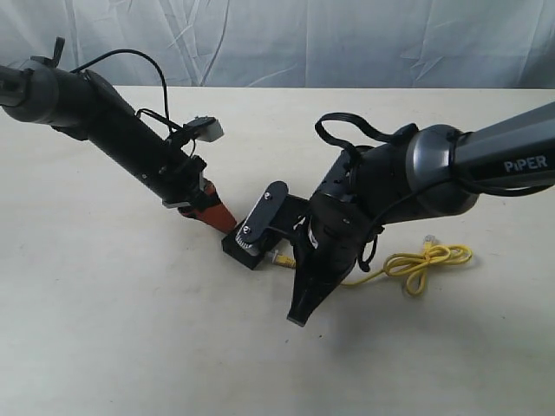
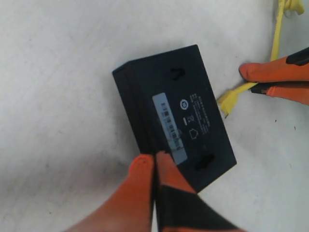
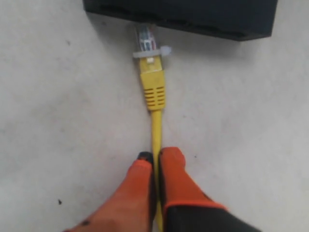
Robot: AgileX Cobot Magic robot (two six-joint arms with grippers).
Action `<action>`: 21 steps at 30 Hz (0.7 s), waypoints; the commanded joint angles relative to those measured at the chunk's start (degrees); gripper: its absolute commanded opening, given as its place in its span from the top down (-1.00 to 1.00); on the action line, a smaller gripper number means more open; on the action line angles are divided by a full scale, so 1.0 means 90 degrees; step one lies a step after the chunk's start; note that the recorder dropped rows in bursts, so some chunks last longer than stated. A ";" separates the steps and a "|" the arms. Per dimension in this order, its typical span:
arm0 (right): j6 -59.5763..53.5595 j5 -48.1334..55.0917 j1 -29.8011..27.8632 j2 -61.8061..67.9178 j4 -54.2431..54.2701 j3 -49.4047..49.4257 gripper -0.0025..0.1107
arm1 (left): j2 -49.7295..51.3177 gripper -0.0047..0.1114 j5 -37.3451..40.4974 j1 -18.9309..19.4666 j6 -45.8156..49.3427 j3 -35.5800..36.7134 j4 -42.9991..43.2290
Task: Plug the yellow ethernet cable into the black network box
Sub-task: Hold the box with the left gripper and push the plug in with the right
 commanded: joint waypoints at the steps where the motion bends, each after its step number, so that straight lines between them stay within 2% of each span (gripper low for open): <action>1: 0.0238 -0.0053 -0.0005 0.0041 -0.0027 -0.0017 0.97 | 0.0035 0.92 0.0086 -0.0024 -0.0023 -0.0019 -0.0112; 21: 0.0142 -0.0225 -0.0005 -0.0167 -0.0291 -0.0017 0.97 | 0.0035 0.92 0.0063 -0.0024 -0.0023 -0.0019 -0.0098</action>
